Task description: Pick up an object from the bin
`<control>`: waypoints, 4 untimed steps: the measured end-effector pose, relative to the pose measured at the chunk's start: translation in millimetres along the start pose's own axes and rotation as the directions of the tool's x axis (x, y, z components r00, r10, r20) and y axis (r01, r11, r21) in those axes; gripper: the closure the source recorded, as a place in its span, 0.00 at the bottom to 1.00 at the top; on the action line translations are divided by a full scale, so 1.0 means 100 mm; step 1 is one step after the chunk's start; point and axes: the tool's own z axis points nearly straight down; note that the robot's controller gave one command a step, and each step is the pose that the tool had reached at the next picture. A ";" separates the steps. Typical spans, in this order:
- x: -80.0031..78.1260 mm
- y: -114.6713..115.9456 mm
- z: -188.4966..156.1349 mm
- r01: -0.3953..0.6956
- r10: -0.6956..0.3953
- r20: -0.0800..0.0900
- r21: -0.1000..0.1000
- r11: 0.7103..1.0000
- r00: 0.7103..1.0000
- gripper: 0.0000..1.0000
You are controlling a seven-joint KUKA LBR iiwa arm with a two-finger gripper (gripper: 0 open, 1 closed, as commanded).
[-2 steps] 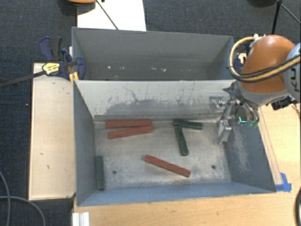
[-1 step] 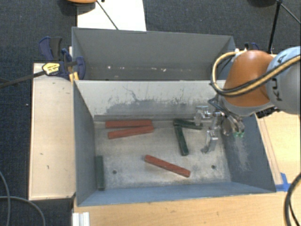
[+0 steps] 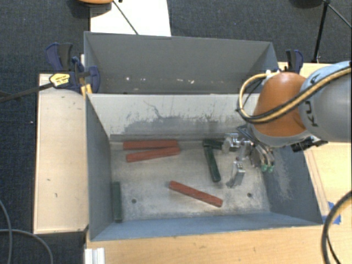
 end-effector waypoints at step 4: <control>0.70 0.69 0.02 0.227 -0.227 0.002 0.001 0.974 0.974 1.00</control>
Offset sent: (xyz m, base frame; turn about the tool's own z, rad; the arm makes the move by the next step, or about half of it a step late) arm -0.0137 0.0422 -0.0099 -0.0069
